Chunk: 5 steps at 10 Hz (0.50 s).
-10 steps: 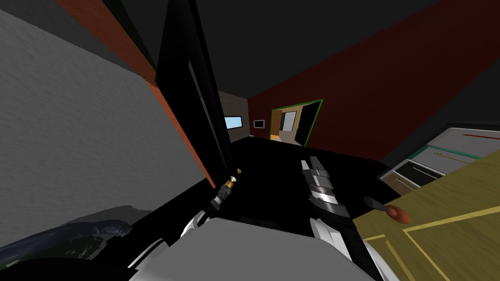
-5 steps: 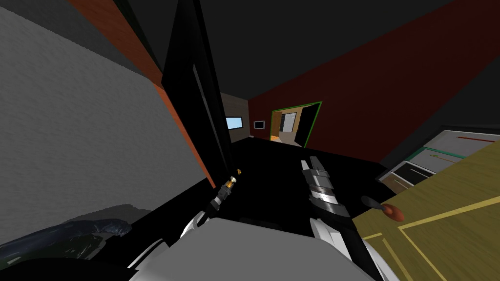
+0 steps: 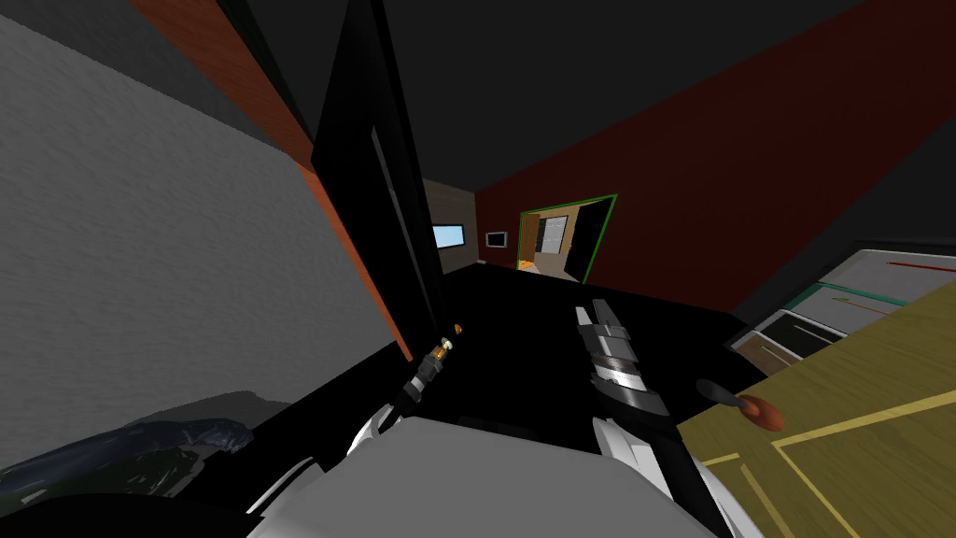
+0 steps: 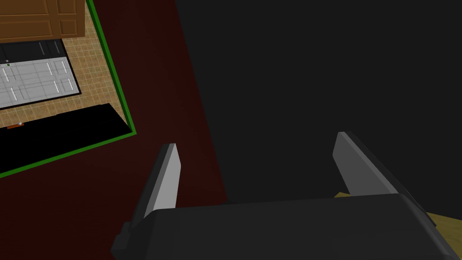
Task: Push the door open
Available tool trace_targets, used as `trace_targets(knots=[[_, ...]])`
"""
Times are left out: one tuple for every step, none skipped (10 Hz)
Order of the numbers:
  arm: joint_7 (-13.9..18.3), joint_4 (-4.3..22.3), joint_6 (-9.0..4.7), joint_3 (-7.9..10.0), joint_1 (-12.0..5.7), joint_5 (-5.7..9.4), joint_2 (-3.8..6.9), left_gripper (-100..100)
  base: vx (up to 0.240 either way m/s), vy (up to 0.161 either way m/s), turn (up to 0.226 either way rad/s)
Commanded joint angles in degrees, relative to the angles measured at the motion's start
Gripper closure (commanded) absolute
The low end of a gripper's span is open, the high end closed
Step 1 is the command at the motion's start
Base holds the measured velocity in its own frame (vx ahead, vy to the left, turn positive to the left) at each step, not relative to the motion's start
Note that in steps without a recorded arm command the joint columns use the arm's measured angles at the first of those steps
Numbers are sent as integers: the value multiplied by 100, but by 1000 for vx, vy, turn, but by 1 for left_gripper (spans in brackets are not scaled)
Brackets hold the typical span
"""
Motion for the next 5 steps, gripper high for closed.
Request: trace_targets(knots=[[286,9,2,5,-43,56,-34,100,30,-7,6],[444,9,17,3,-54,93,-56,100,32,-2,7],[474,9,17,3,-54,93,-56,100,23,-3,-1],[683,10,34,0,-67,136,-82,100,29,-1,6],[837,10,52,-2,-80,179,-108,100,35,2,9]])
